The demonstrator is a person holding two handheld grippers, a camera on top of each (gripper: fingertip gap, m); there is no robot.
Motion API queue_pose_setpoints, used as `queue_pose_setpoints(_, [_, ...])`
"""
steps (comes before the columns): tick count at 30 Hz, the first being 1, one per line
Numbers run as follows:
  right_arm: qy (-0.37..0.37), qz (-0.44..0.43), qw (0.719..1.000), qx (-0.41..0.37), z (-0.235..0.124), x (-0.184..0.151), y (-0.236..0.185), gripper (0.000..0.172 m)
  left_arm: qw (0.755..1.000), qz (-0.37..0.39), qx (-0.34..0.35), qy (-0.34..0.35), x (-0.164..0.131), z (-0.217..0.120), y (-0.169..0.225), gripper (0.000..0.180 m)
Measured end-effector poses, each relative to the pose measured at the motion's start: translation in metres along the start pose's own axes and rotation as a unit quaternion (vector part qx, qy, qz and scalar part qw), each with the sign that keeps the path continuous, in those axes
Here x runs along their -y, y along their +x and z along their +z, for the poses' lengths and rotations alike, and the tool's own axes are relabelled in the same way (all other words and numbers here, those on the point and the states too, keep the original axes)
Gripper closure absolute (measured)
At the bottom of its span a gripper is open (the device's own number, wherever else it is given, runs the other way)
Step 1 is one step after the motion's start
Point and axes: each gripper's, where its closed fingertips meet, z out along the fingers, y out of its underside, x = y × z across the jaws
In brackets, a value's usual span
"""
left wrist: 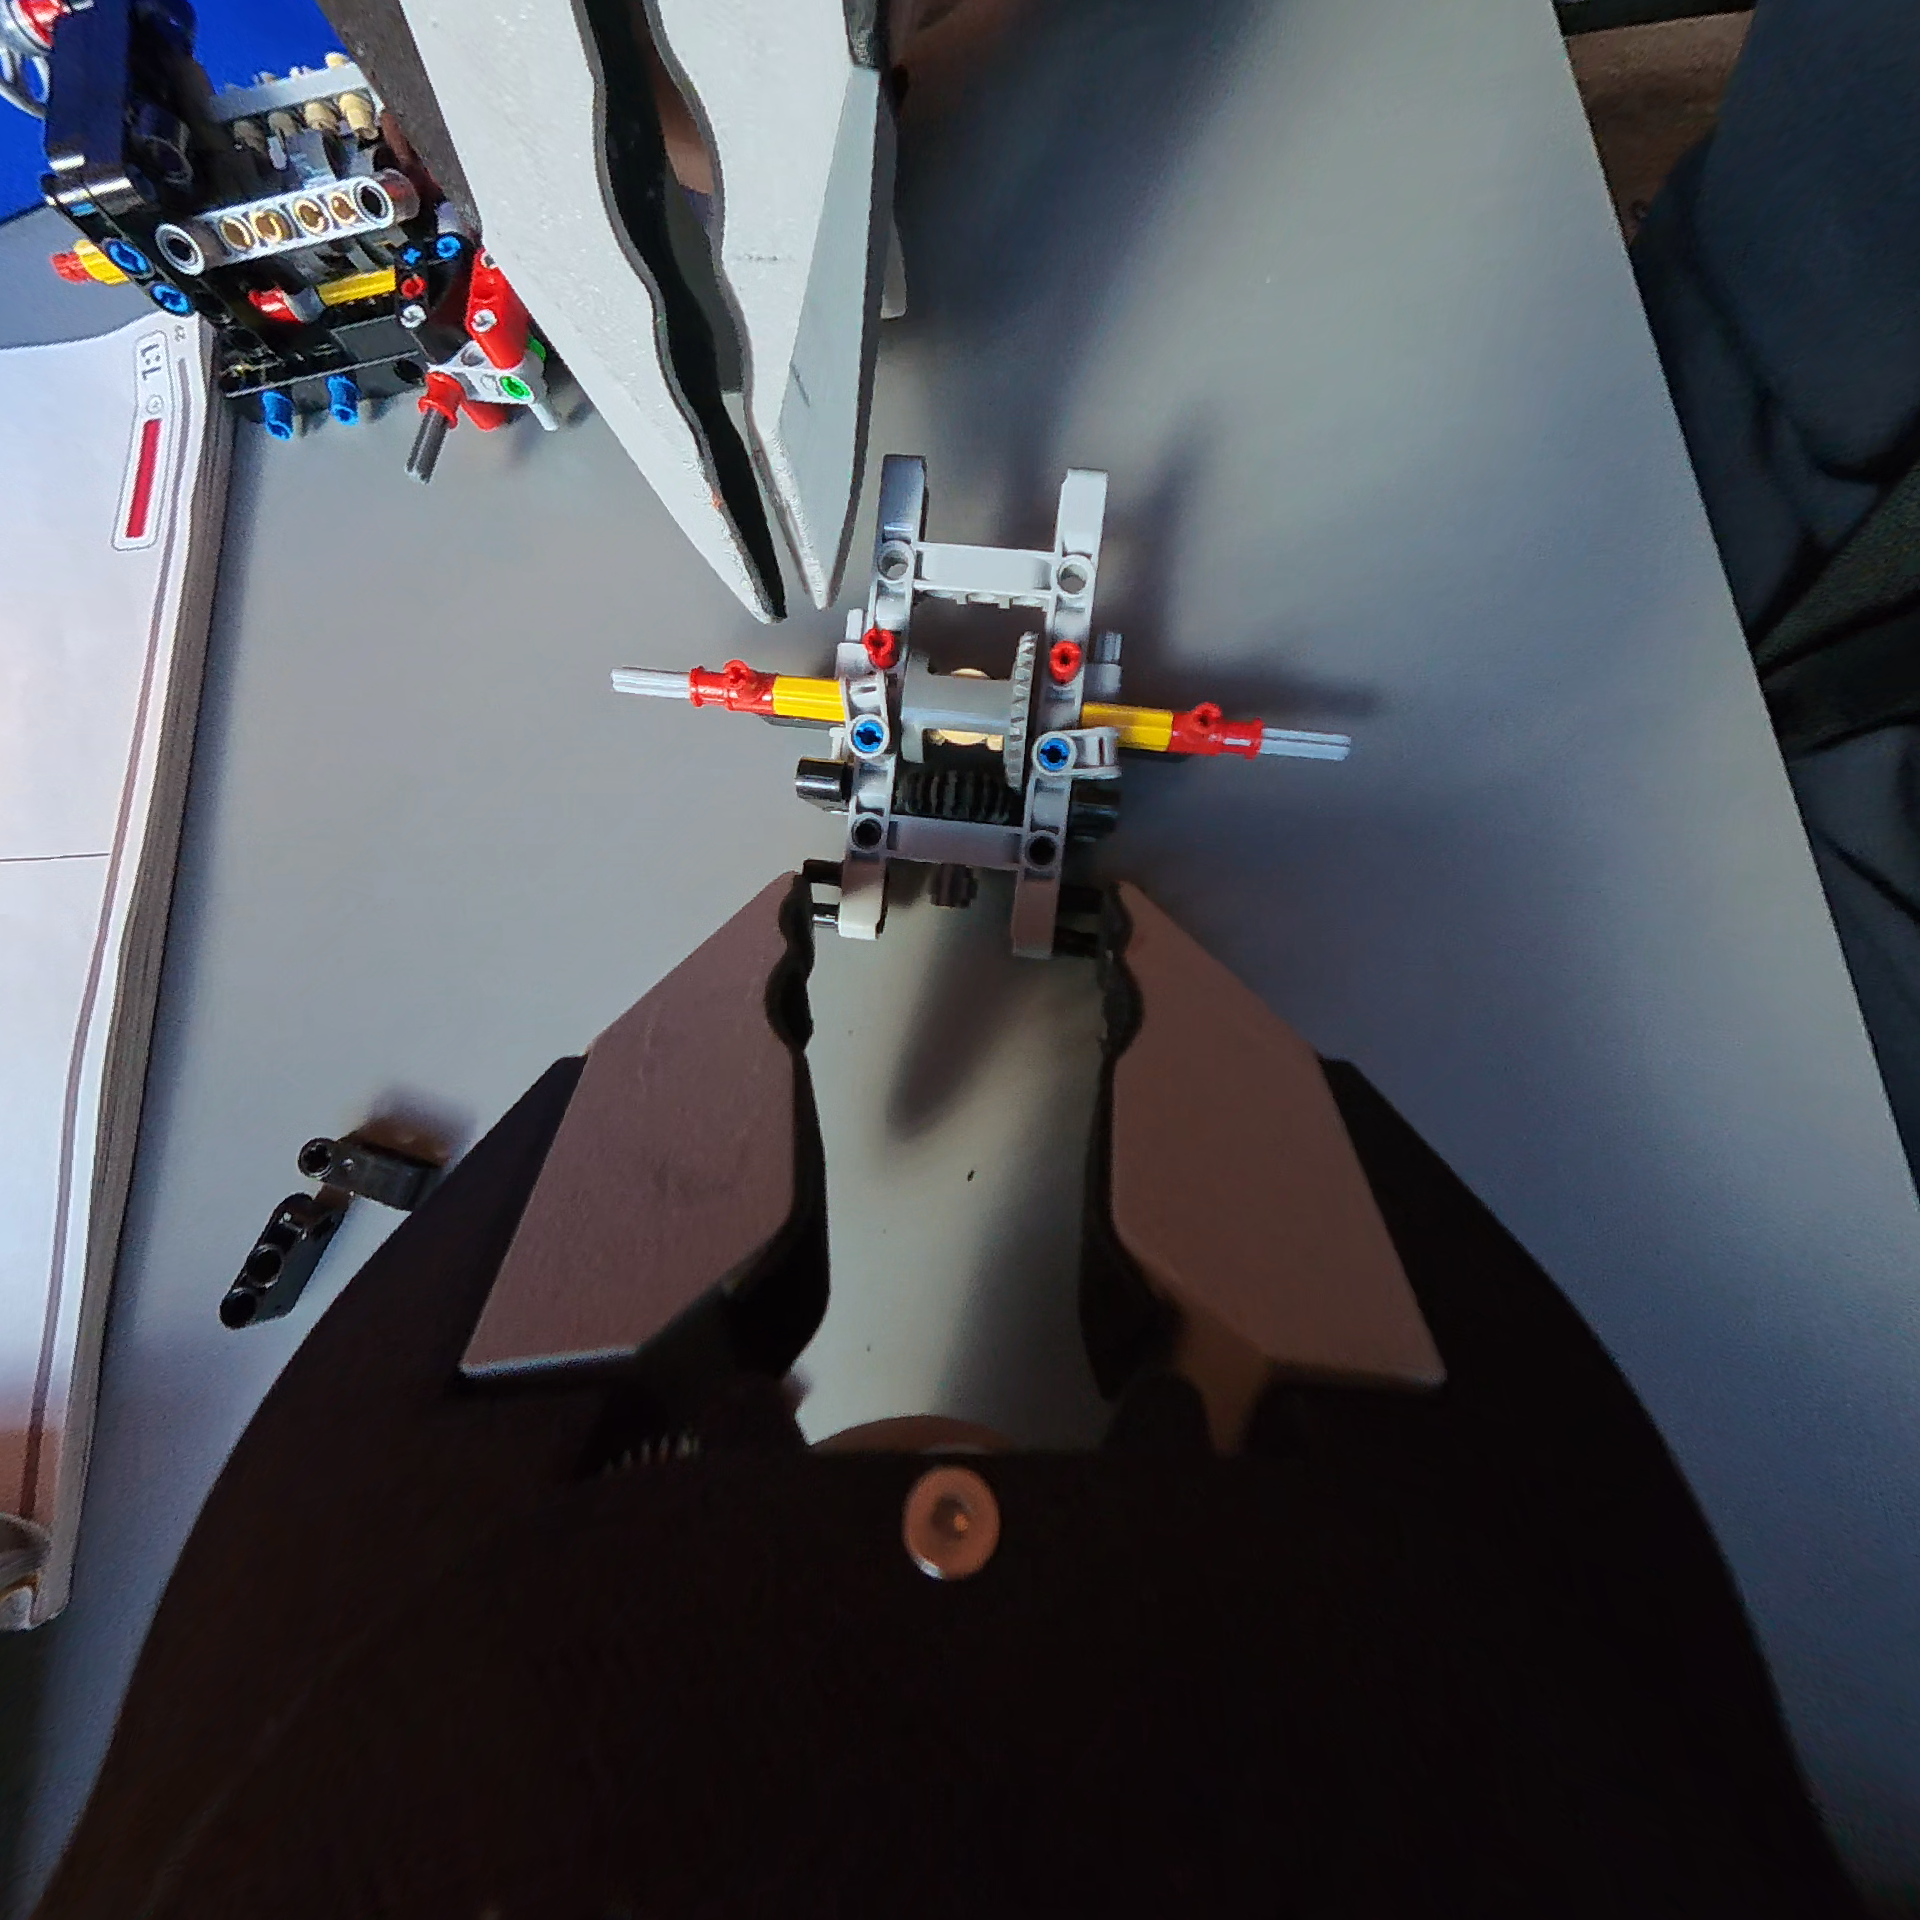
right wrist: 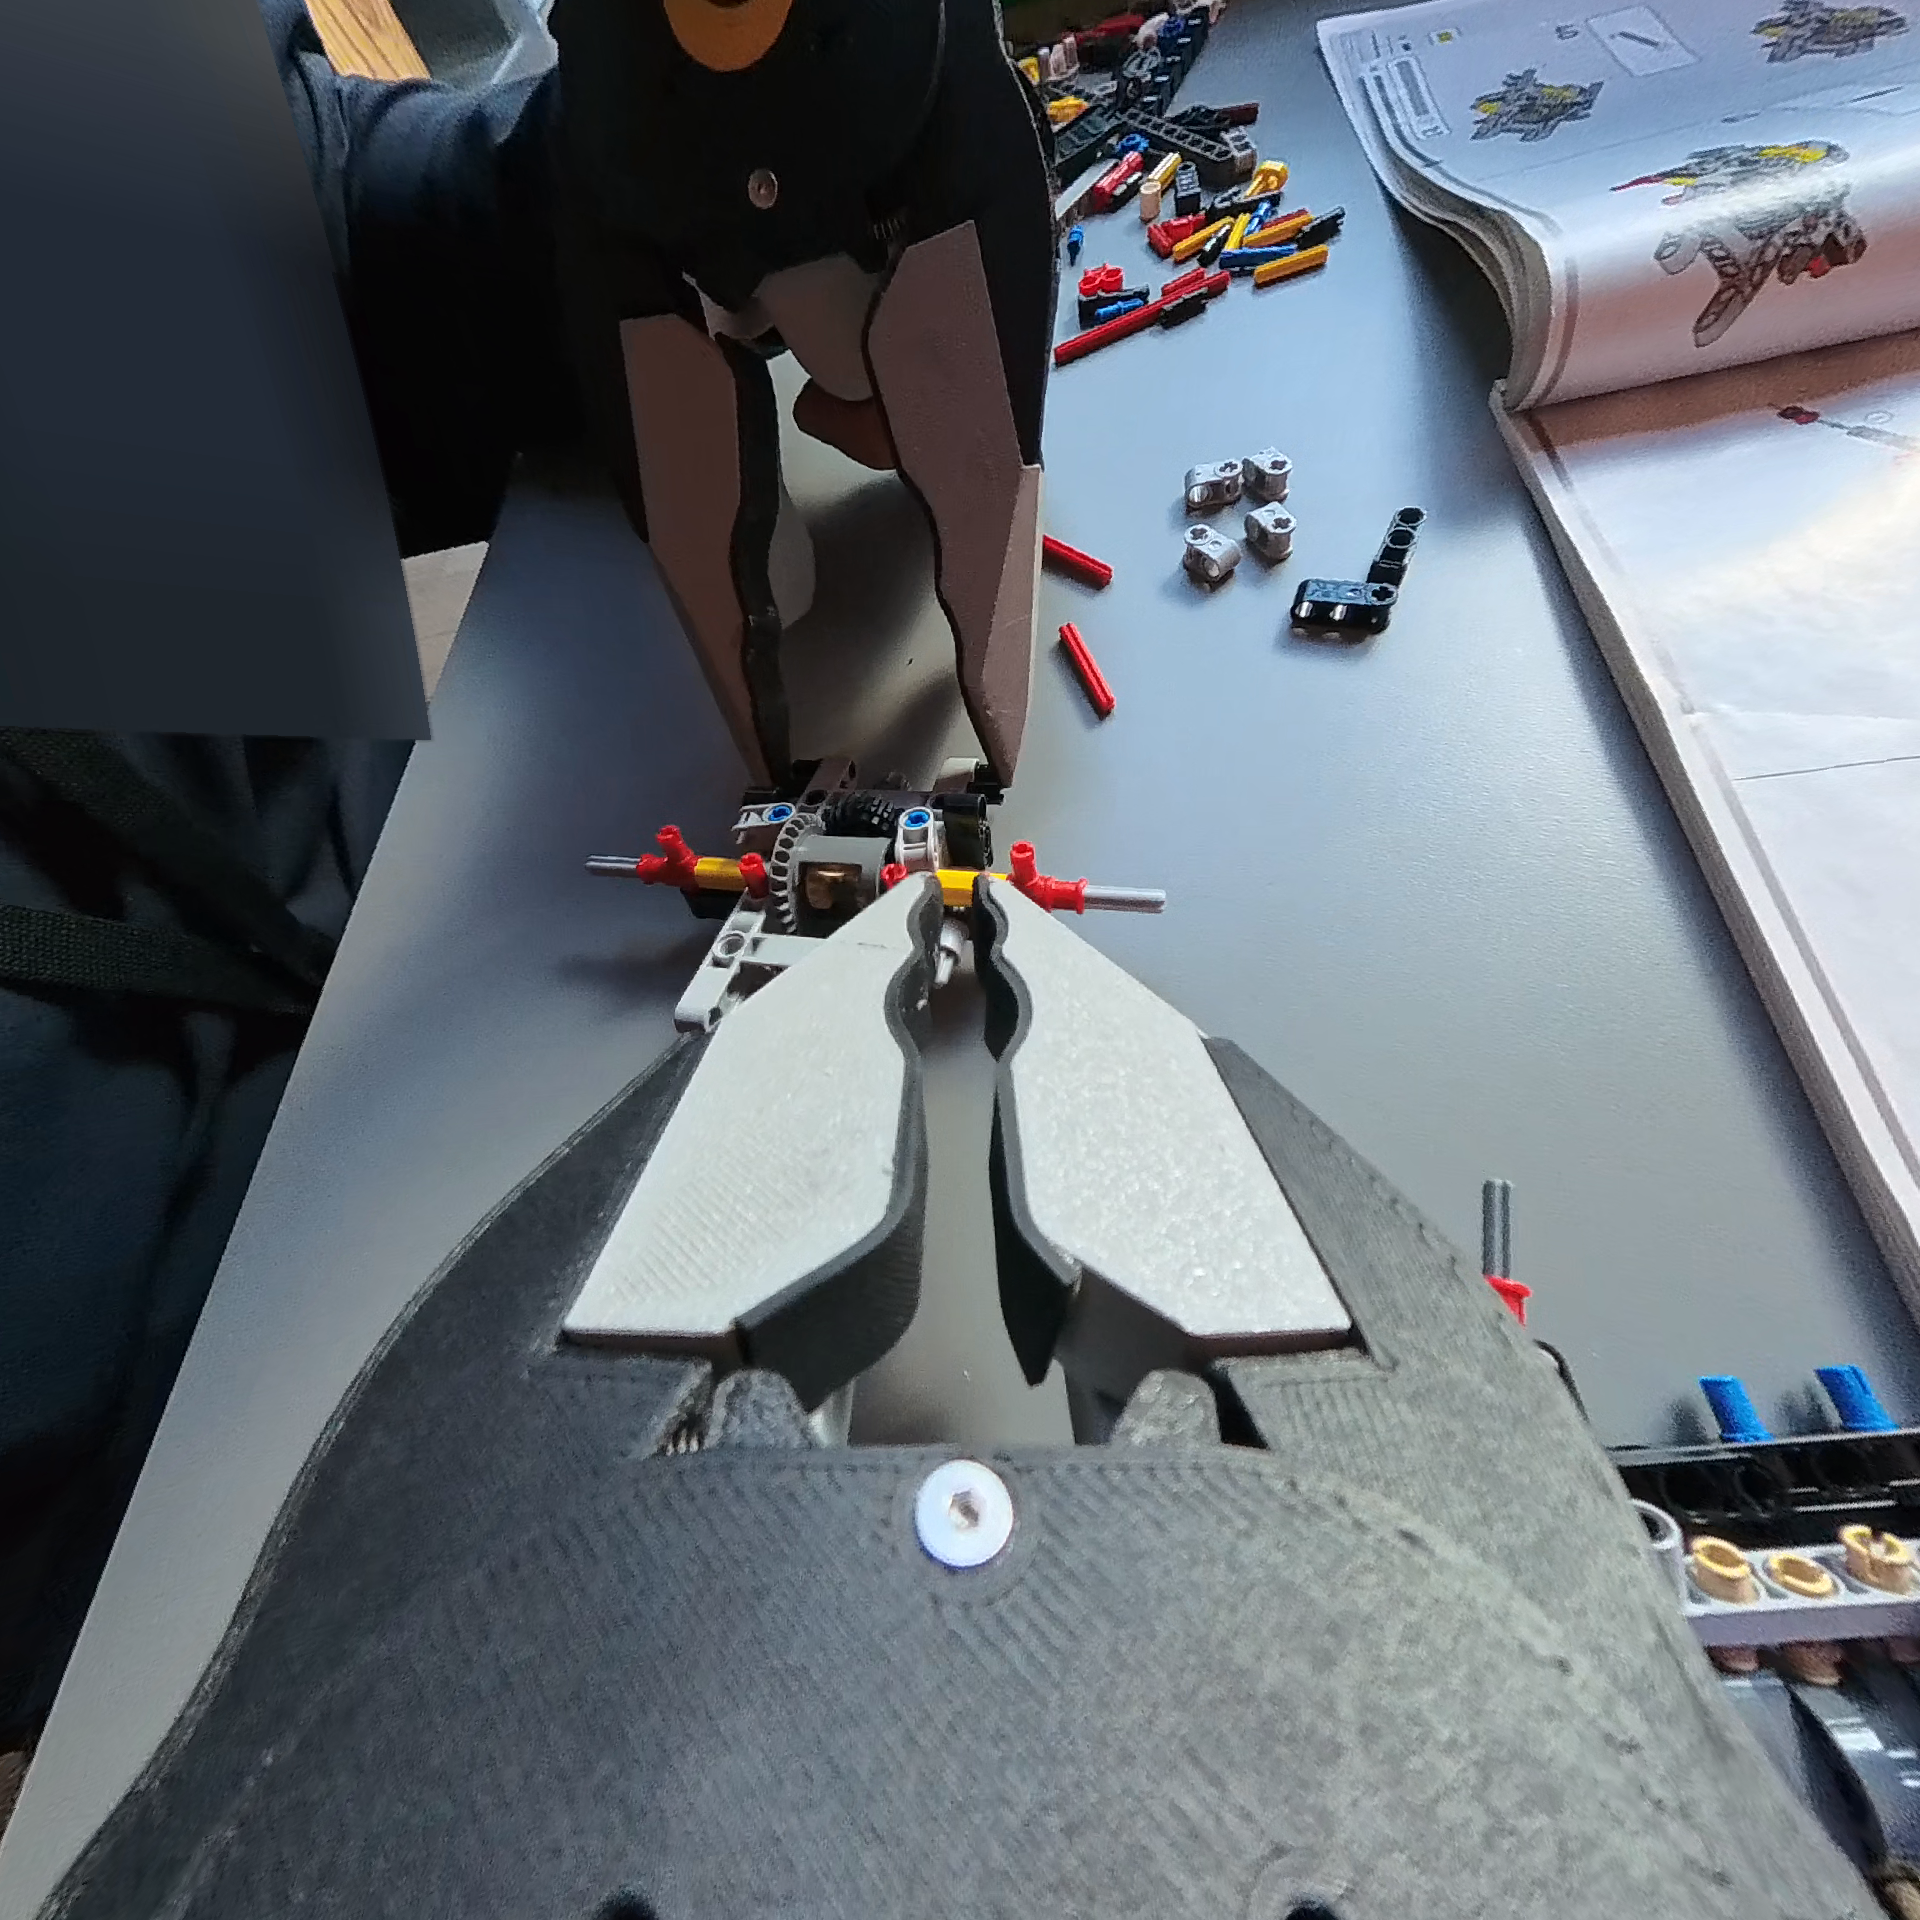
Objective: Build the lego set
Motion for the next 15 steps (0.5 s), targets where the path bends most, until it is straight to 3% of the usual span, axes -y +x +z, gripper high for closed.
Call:
queue_pose_setpoints(10, [-0.017,-0.007,1.0,0.007,0.003,-0.005,-0.003,0.165,1.0,0.006,-0.003,0.007,0.0,0.001,0.001,0.127])
queue_pose_setpoints(15, [-0.015,-0.023,0.999,-0.039,-0.001,-0.005,0.01,0.144,1.0,0.009,-0.004,0.008,0.0,0.001,0.001,0.127])
